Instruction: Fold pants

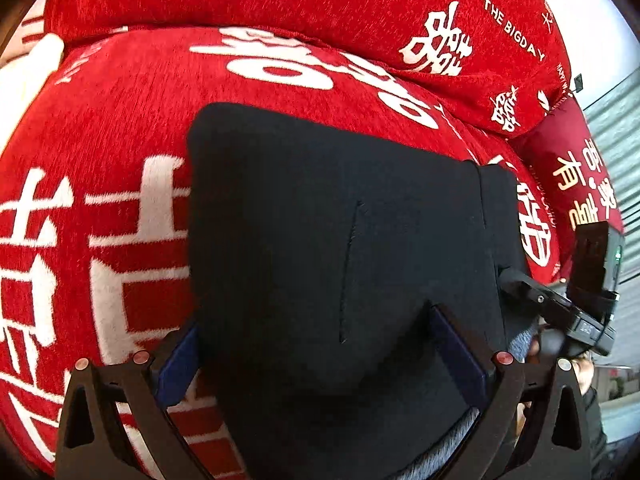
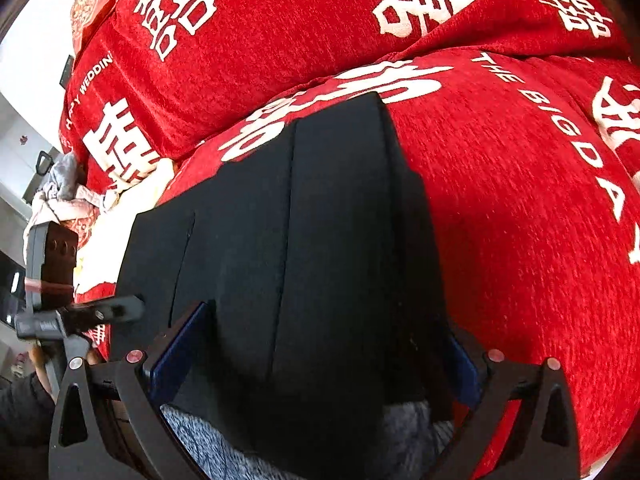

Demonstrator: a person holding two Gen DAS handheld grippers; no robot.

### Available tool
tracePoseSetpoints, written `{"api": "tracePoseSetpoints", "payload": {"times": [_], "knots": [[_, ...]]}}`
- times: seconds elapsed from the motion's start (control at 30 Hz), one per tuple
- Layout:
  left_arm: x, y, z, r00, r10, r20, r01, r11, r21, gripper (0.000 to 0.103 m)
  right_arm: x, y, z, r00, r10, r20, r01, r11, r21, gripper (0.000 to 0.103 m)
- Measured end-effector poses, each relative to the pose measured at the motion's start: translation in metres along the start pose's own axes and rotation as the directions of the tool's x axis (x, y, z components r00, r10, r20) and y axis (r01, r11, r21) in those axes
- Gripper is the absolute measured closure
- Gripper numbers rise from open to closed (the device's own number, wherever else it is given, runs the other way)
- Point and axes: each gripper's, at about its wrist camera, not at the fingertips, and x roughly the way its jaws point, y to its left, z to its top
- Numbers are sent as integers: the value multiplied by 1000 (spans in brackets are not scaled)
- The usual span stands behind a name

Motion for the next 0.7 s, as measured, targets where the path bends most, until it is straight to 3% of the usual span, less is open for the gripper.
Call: {"api": "tracePoseSetpoints", "payload": {"times": [0.13,0.17,0.23,0.3,0.4,0.53,0.7], "knots": [[0,-3,-2,1000,17,20,-17,1000,13,2,-2,6,-2,1000,-26,0,26,999,-35,5],[-1,-4,-3,1000,19,25,-19,1000,20,6,-4,8,-1,1000,-31,1,31,999,-37,10],[-7,-9,-4,999,9,41,-11,998,58,24,-10,12,0,999,-39,4,39,998,-47,21],[-11,-17,-5,999,19,46,-23,995,96,32,-17,18,0,999,-44,7,44,998,-55,34],[-15,-17,-3,999,22,42,-26,996,87,41,-26,34,-1,997,-70,21,71,994,-79,45],[-27,-14,0,999,6,39,-9,997,74,53,-38,54,0,996,-88,36,91,990,-105,50],[-40,-14,-2,999,1,48,-5,997,82,60,-47,75,2,994,-104,47,109,984,-141,53]]}}
